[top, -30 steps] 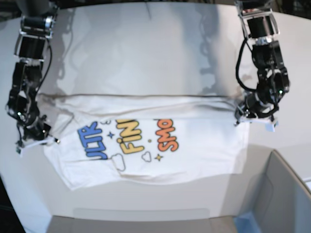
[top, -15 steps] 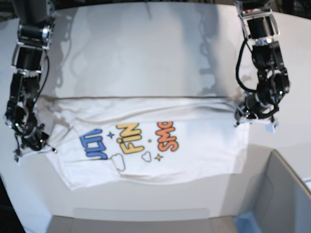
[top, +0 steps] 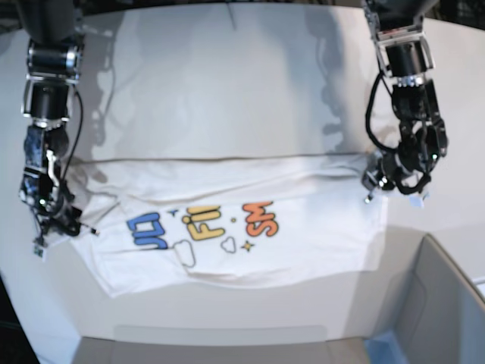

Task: Layout the t-shirt on the table in an organized manner, then fold the t-shirt properly
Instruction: 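Lower both grippers and fold the collar edge over toward the print, then pinch the folded edge with both grippers and adjust the fold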

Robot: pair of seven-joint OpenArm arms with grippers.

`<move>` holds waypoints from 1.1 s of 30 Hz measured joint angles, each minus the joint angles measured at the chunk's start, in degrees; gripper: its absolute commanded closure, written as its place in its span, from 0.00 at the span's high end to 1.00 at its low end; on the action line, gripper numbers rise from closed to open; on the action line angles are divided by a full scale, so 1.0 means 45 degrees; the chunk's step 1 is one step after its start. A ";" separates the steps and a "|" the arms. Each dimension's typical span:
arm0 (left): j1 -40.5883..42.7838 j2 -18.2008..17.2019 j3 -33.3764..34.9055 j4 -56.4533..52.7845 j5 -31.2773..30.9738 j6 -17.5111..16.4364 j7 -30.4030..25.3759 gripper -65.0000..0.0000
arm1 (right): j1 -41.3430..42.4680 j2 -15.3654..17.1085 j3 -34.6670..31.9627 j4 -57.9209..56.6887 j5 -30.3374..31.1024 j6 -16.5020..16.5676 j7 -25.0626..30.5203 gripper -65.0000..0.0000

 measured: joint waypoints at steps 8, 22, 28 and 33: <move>0.0024 0.0000 0.0000 0.0714 0.0087 0.0049 -0.0005 0.28 | 0.0073 0.0019 0.0039 0.0063 0.0005 -0.0073 0.0092 0.31; -0.0403 -0.0306 0.0000 0.0787 0.0000 0.0058 -0.0398 0.28 | -0.0797 0.0044 0.0083 0.2487 -0.0063 -0.0073 0.0068 0.31; 0.1613 -0.0520 -0.0063 0.4541 0.0078 0.0087 -0.0185 0.29 | -0.1316 0.0053 0.0087 0.3215 0.0000 -0.0034 0.0131 0.31; 0.2900 -0.0432 0.0442 0.5217 0.0107 0.0049 0.0015 0.36 | -0.2166 -0.0238 0.0131 0.3249 -0.0194 -0.0175 -0.0015 0.31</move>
